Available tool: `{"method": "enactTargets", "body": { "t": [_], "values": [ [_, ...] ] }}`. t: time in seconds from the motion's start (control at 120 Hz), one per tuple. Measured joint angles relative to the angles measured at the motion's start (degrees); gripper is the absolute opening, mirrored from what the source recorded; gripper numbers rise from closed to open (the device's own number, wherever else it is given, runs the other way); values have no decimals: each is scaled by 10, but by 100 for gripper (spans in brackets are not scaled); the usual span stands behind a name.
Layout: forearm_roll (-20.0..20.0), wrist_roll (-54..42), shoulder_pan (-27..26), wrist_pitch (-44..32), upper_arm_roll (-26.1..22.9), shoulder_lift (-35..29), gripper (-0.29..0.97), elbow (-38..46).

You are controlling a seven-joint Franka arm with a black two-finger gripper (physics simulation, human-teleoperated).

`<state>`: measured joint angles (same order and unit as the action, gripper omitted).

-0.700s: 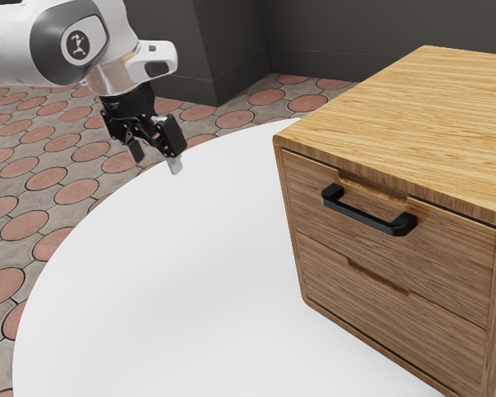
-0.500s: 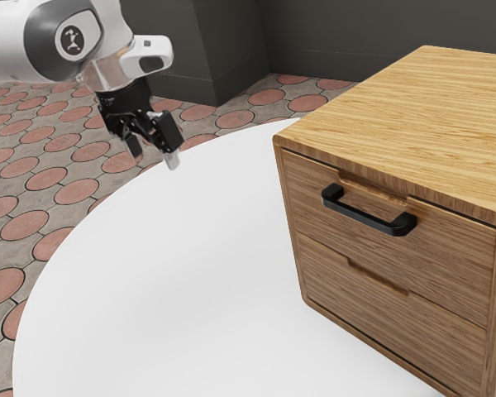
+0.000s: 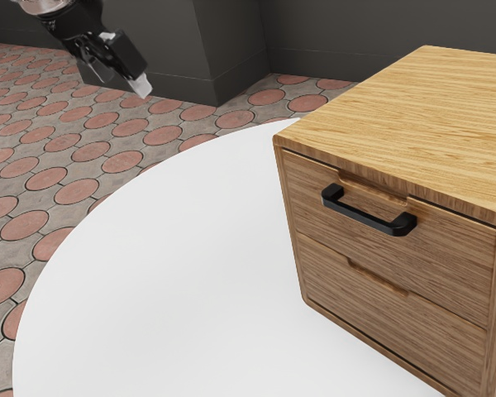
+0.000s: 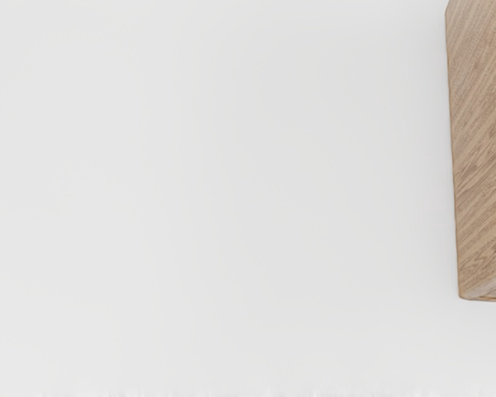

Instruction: Pull the drawer handle with one arm to open the drawer

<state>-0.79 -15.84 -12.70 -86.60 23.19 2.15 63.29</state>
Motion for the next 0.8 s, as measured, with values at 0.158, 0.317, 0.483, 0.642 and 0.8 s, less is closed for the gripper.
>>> {"method": "enactTargets", "body": {
  "t": [0.158,0.317,0.483,0.642,0.8],
  "values": [
    [1,-9,-10,6,9,-2,68,22],
    [-37,-17,10,23,4,-6,68,25],
    [18,18,-28,107,5,-47,68,37],
    [84,54,-163,113,3,-128,68,135],
    [116,79,-174,-8,-21,-275,68,380]
  ]
}}
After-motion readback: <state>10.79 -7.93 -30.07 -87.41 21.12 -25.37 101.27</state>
